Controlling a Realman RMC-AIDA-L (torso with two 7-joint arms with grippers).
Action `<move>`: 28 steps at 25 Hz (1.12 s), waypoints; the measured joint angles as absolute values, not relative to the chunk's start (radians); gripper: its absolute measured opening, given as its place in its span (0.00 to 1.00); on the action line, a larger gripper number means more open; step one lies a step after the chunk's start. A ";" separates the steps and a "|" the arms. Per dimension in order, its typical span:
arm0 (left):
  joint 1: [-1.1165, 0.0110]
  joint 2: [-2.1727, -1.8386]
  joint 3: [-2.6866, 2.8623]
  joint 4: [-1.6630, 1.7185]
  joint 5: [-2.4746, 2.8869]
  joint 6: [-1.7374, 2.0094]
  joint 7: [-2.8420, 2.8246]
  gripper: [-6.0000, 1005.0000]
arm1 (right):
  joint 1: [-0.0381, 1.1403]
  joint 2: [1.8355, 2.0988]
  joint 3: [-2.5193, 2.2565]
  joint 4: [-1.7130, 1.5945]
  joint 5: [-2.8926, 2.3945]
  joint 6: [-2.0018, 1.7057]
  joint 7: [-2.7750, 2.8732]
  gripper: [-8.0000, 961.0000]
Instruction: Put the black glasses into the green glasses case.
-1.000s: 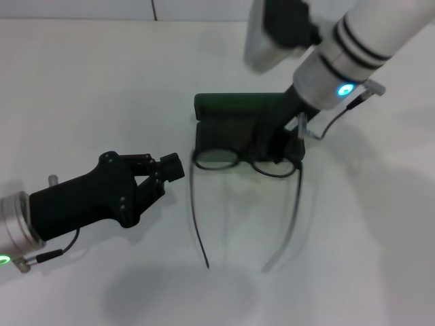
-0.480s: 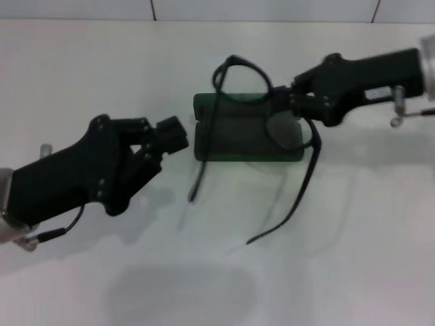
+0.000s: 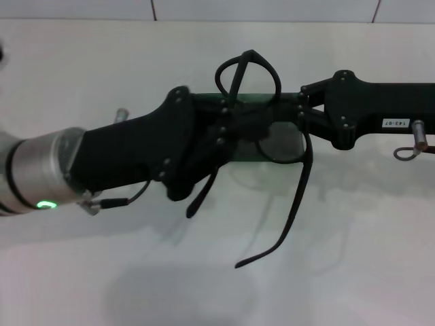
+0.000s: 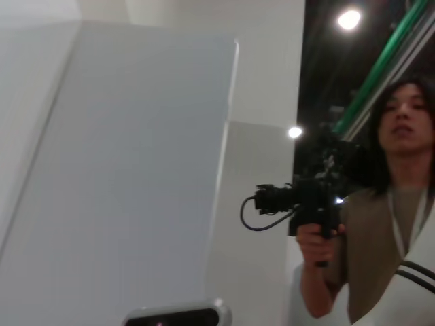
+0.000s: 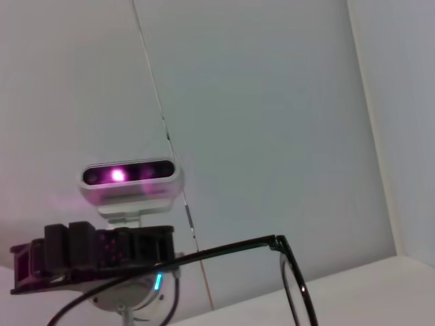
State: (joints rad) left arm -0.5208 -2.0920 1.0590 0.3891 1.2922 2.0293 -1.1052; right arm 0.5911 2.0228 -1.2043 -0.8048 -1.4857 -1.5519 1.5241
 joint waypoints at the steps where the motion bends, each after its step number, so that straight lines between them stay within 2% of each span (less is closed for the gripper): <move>1: -0.534 -2.092 1.060 0.374 1.292 2.029 -1.104 0.07 | 0.592 2.023 -1.204 -0.803 -1.483 -1.553 1.520 0.06; 9: -0.556 -2.095 1.062 0.312 1.300 1.953 -1.073 0.05 | 0.605 2.024 -1.207 -0.799 -1.477 -1.567 1.506 0.06; 28: -0.566 -2.100 1.062 0.279 1.297 1.880 -1.062 0.05 | 0.653 2.026 -1.269 -0.724 -1.417 -1.572 1.456 0.06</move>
